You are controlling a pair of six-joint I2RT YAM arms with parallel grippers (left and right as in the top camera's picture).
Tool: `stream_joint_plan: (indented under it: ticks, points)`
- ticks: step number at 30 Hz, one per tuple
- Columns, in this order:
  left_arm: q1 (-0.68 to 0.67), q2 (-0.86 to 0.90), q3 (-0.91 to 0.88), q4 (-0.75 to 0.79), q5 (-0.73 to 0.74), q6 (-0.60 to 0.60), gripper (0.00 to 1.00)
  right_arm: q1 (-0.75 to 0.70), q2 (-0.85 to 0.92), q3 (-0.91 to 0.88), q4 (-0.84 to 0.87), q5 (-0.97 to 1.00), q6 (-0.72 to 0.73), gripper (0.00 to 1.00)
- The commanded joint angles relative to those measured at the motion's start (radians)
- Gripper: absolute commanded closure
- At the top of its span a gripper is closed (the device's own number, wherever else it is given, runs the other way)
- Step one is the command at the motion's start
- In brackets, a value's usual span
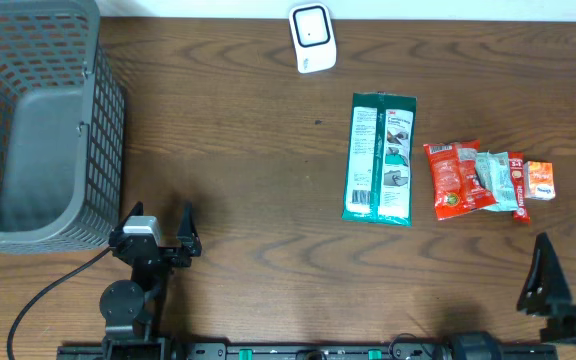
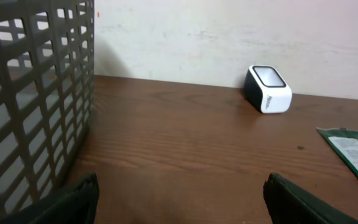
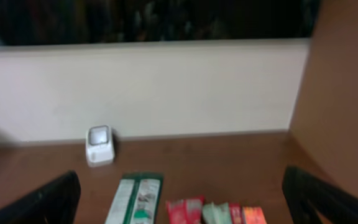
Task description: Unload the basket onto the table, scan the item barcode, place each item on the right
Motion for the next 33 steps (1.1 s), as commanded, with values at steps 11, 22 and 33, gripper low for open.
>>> stream_joint_plan:
  ticks: [11, 22, 33]
  points:
    - [-0.001, -0.006, -0.013, -0.039, 0.024, 0.01, 0.14, -0.073, -0.386, -0.711, 0.681, -0.04, 0.067, 0.01]
    - [-0.001, -0.006, -0.013, -0.039, 0.024, 0.01, 0.14, -0.074, -0.397, -1.172, 1.297, -0.094, 0.087, 0.01]
    - [-0.001, -0.006, -0.013, -0.039, 0.024, 0.01, 0.14, -0.074, -0.397, -1.318, 1.212, -0.091, 0.131, 0.01]
